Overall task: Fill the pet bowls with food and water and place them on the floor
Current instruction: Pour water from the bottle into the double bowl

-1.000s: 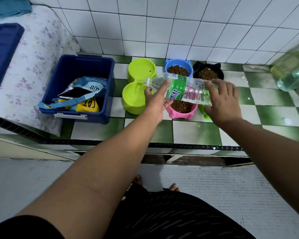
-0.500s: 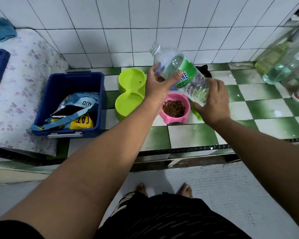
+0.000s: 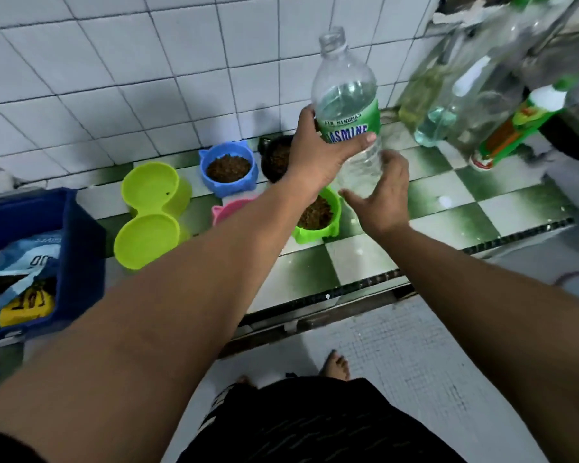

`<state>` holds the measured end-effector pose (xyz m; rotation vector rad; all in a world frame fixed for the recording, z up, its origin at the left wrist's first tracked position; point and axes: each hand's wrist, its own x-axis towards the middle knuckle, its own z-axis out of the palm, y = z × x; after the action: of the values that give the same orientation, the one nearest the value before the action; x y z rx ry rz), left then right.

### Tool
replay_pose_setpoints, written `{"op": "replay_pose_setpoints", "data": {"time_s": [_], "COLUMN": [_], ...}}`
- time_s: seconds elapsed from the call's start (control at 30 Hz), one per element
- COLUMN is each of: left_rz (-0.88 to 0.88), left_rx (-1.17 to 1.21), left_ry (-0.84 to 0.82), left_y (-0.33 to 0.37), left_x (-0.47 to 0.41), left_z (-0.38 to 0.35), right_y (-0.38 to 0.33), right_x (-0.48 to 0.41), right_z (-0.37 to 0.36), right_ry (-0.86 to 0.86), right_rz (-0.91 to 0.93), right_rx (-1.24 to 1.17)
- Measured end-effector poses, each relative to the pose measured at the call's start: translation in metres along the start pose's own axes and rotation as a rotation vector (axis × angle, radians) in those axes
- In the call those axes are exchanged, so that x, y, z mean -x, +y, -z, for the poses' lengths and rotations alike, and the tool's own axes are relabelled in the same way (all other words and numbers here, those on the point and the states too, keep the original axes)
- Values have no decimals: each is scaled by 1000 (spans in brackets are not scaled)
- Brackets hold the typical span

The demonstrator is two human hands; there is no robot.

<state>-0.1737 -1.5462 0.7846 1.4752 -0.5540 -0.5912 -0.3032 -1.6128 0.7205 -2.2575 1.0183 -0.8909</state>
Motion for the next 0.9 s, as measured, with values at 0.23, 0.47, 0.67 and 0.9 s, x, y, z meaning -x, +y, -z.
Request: {"op": "replay_pose_setpoints", "data": {"time_s": [0.23, 0.47, 0.67, 0.9], "left_rz": [-46, -120, -102, -87], "left_rx": [-129, -391, -459, -436], "left_ry": [-92, -266, -361, -425], "left_y": [-9, -9, -22, -33], "left_x": [-36, -72, -95, -104], "left_z": [-89, -162, -191, -201], "right_y": [68, 136, 192, 223], "right_x": [-36, -70, -74, -61], "right_z": [40, 62, 71, 58], "right_ry": [28, -30, -186, -472], "right_rz": [-126, -240, -292, -342], "right_rx": [-49, -7, 204, 402]}}
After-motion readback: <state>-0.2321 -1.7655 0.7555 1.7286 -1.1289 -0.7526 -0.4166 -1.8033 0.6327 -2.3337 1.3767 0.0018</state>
